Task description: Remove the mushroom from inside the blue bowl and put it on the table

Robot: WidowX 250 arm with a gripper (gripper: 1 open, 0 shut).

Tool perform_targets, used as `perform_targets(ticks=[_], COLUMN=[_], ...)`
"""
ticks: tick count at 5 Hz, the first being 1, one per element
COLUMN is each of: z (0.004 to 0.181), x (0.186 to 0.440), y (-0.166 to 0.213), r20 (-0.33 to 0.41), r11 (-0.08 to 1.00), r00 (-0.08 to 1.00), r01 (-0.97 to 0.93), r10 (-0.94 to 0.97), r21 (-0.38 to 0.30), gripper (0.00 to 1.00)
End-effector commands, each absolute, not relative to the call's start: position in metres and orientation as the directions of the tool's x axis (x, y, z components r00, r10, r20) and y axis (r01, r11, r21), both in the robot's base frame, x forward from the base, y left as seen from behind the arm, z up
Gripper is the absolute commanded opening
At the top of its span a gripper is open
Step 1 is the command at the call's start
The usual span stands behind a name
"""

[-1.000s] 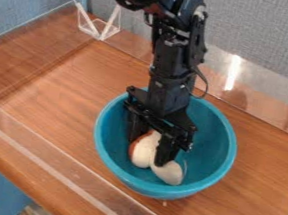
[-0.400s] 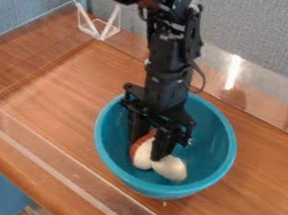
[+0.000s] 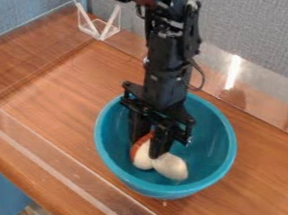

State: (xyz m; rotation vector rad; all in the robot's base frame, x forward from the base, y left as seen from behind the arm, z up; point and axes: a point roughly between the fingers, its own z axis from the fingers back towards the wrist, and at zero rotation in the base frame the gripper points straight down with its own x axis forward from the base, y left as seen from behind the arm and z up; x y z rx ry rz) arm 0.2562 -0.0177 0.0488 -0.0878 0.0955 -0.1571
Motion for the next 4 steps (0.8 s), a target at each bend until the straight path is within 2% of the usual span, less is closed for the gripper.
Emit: perform_targets(ticks=[1, 3, 4], z=[0.065, 0.065, 0.079], x=[0.261, 0.261, 0.261], y=[-0.013, -0.013, -0.010], r20=[-0.020, -0.010, 0.012], r11=[0.986, 0.986, 0.986], r00=[0.989, 0.990, 0.990], r01=[0.144, 0.139, 0.138], r10=[-0.146, -0.141, -0.138], r21=[-0.089, -0.089, -0.090], gripper=[0.00, 0.00, 0.00])
